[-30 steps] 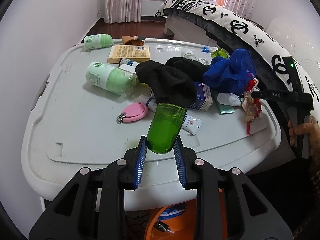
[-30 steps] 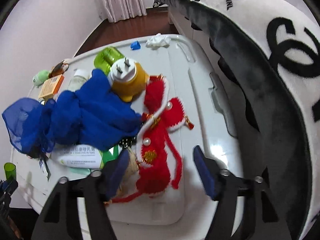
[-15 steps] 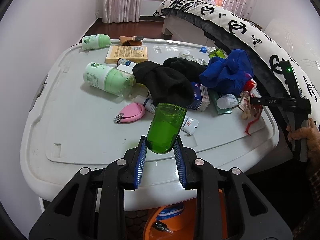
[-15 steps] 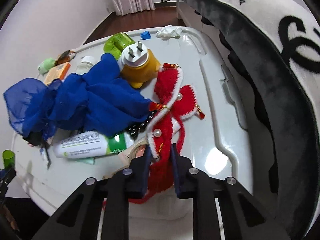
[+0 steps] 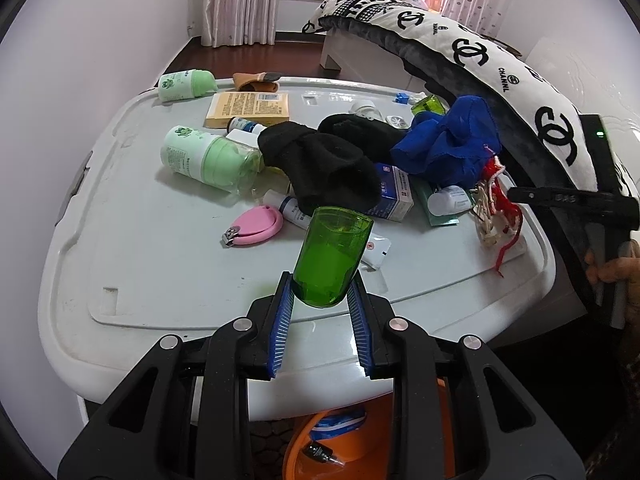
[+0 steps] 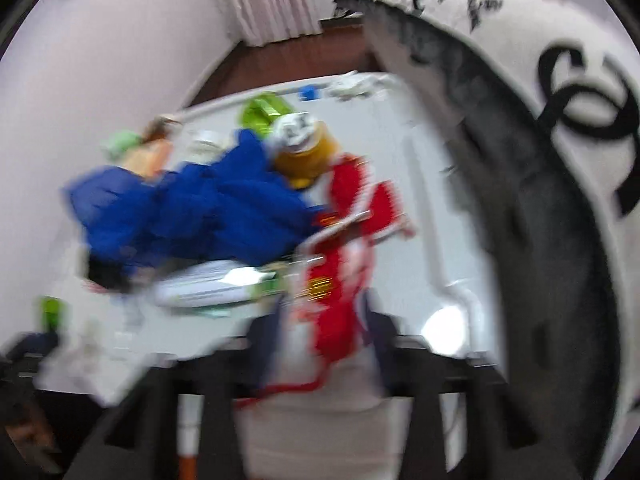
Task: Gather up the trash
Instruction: 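Grasp the red knitted ornament with the right tool while the left tool holds the green cup, then drop the green cup and red ornament into the orange bucket with both tools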
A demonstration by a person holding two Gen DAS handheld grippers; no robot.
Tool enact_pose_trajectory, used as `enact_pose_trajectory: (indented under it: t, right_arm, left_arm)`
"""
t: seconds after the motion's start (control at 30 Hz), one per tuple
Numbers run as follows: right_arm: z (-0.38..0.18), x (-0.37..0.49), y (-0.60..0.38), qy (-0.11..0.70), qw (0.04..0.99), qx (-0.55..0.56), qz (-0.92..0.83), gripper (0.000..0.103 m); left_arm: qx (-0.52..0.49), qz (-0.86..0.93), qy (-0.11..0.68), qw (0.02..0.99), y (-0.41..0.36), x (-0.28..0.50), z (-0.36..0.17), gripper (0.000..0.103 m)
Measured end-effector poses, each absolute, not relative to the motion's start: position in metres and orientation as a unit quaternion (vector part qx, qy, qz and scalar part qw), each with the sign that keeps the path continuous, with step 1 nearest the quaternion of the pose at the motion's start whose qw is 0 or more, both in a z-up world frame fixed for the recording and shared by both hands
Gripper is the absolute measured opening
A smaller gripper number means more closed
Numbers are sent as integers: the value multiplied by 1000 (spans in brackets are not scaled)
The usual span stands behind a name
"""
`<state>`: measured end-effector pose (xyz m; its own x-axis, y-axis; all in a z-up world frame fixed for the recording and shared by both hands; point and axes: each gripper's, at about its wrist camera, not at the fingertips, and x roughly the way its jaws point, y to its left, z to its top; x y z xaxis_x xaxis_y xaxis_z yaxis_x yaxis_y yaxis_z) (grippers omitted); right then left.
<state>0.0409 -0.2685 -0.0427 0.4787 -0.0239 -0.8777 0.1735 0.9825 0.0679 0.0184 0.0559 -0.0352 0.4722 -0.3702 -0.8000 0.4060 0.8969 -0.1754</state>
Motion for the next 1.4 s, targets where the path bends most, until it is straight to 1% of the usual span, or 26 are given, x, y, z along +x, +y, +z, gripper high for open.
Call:
enact_pose_trajectory:
  t: [0.07,0.1,0.13,0.17,0.23,0.27,0.3,0.33,0.4,0.43,0.47,0.5,0.57,0.6,0.67,1.1,1.27,1.4]
  right_arm:
    - [-41,49,-271,497,863,66,-66,76]
    - [-39,56,-274,492,865,73,-71,85]
    - [-38,60,-277,487,867,74,-77,89]
    - [-37,67,-280,482,869,65,-89,90]
    - [-44,84,-286,487,866,36,-112,90]
    - [-48,90,-288,492,863,33,-113,86]
    - [-52,96,-292,497,860,33,-111,79]
    - [-58,103,-295,507,855,31,-110,74]
    - [-70,113,-301,528,842,41,-97,55]
    - [-74,115,-304,531,841,57,-85,53]
    - [-74,118,-308,526,844,79,-74,42]
    - [-74,120,-310,528,842,91,-62,29]
    - [-71,120,-307,528,843,85,-54,23]
    - [-68,119,-306,526,845,88,-47,16]
    - [-61,112,-306,519,847,112,-35,16]
    - [20,57,-287,438,892,111,-9,16]
    - [56,19,-261,404,907,110,33,16]
    - [79,-25,-232,386,913,104,83,16]
  left_arm:
    - [21,-227,460,858,55,18,-35,27]
    - [21,-228,461,857,54,18,-35,27]
    - [21,-229,462,857,54,18,-35,27]
    - [22,-228,462,857,54,18,-36,27]
    - [22,-228,463,856,55,18,-36,27]
    - [21,-228,463,856,55,18,-36,27]
    - [21,-227,463,857,56,19,-37,27]
    - [20,-226,463,857,56,20,-37,27]
    - [18,-226,466,855,57,21,-38,27]
    - [18,-226,467,855,57,22,-39,27]
    - [19,-226,467,855,56,22,-39,27]
    - [19,-226,468,854,56,23,-39,27]
    - [19,-227,468,854,55,24,-39,27]
    - [19,-227,469,854,55,24,-40,27]
    - [20,-228,469,853,53,25,-40,27]
    - [22,-237,457,857,49,15,-30,27]
    - [32,-245,442,862,41,-5,-12,27]
    - [39,-259,437,861,37,-35,1,27]
